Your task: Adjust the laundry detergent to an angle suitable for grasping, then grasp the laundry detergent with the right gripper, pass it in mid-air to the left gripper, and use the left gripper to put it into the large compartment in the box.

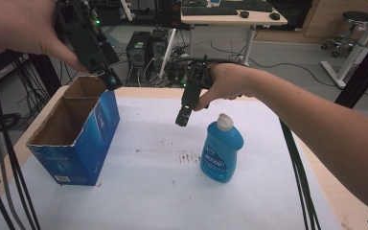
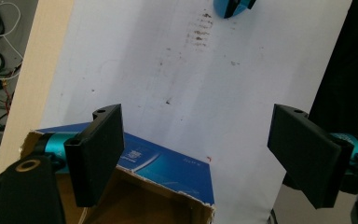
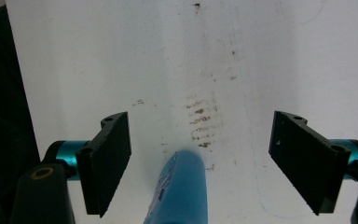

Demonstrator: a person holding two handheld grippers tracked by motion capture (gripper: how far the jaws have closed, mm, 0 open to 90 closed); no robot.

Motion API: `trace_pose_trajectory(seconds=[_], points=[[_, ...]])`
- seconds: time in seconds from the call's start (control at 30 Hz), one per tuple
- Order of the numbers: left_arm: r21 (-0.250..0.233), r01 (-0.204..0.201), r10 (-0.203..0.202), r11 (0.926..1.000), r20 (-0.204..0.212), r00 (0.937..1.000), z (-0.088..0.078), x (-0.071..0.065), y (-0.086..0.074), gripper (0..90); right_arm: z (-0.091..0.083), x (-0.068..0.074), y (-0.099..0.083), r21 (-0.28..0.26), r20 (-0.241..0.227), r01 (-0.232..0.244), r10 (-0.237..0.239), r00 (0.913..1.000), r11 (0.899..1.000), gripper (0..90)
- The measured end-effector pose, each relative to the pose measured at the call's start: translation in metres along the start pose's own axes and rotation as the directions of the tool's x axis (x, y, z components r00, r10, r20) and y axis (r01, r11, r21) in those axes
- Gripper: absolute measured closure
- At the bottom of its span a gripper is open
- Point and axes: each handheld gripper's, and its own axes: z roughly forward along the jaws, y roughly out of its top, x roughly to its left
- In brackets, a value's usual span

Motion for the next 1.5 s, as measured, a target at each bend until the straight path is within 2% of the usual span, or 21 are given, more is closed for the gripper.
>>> trace_pose_trajectory(seconds=[0.07,0.17,0.23,0.3,0.33,0.4,0.57,0.6,0.73,0.8,0.97,1.23,1.5], points=[[0.005,-0.003,0.003,1.0,-0.002,1.0,0.001,0.001,0.0,18.8,0.0,-0.001,0.0,0.004,0.002,0.015,-0.015,0.9999,1.0,20.4],[-0.002,0.002,-0.002,1.0,-0.003,1.0,0.001,0.001,0.0,18.8,0.0,0.0,0.0,-0.002,0.001,0.003,-0.003,1.0,1.0,20.4],[-0.005,0.004,-0.005,1.0,-0.003,1.0,0.001,0.001,0.0,18.9,-0.001,-0.001,0.0,-0.002,0.003,0.015,-0.015,0.9999,1.0,20.4],[-0.001,0.002,-0.002,1.0,-0.002,1.0,0.001,0.001,0.001,18.8,-0.001,0.0,-0.001,-0.011,0.001,-0.006,0.006,1.0,1.0,20.3],[0.004,0.002,-0.002,1.0,-0.002,1.0,0.002,0.001,0.001,18.8,-0.001,-0.001,-0.001,-0.003,0.001,0.012,-0.012,0.9999,1.0,20.3],[0.012,0.0,0.0,0.9999,0.001,1.0,0.003,0.001,0.001,18.8,-0.002,-0.001,-0.002,-0.002,0.004,0.019,-0.019,0.9998,1.0,20.3],[0.002,-0.006,0.006,1.0,0.003,1.0,0.003,0.001,0.003,18.9,-0.002,0.0,-0.002,-0.011,0.0,0.004,-0.004,1.0,1.0,20.3],[0.006,-0.004,0.004,1.0,0.003,1.0,0.004,0.001,0.003,18.8,-0.002,-0.002,-0.002,-0.005,0.002,0.017,-0.017,0.9998,1.0,20.3],[0.01,-0.008,0.008,0.9999,0.006,0.9999,0.005,0.001,0.003,18.8,-0.003,-0.002,-0.002,-0.008,0.002,0.02,-0.019,0.9998,1.0,20.3],[0.011,-0.003,0.003,0.9999,0.003,1.0,0.005,0.001,0.003,18.8,-0.003,-0.001,-0.002,-0.021,-0.001,0.002,-0.002,1.0,1.0,20.3],[0.021,-0.004,0.004,0.9998,0.003,1.0,0.005,0.0,0.003,18.8,-0.004,-0.001,-0.002,-0.025,-0.002,0.007,-0.007,1.0,1.0,20.3],[0.012,-0.006,0.006,0.9999,0.002,1.0,0.005,-0.003,0.006,18.8,-0.006,0.001,-0.004,-0.031,0.004,0.011,-0.011,0.9999,0.999,20.3],[0.023,-0.018,0.018,0.9996,0.007,0.9998,0.008,-0.002,0.008,18.8,-0.023,0.001,-0.015,-0.101,0.024,0.002,0.001,0.9997,0.995,20.3]])
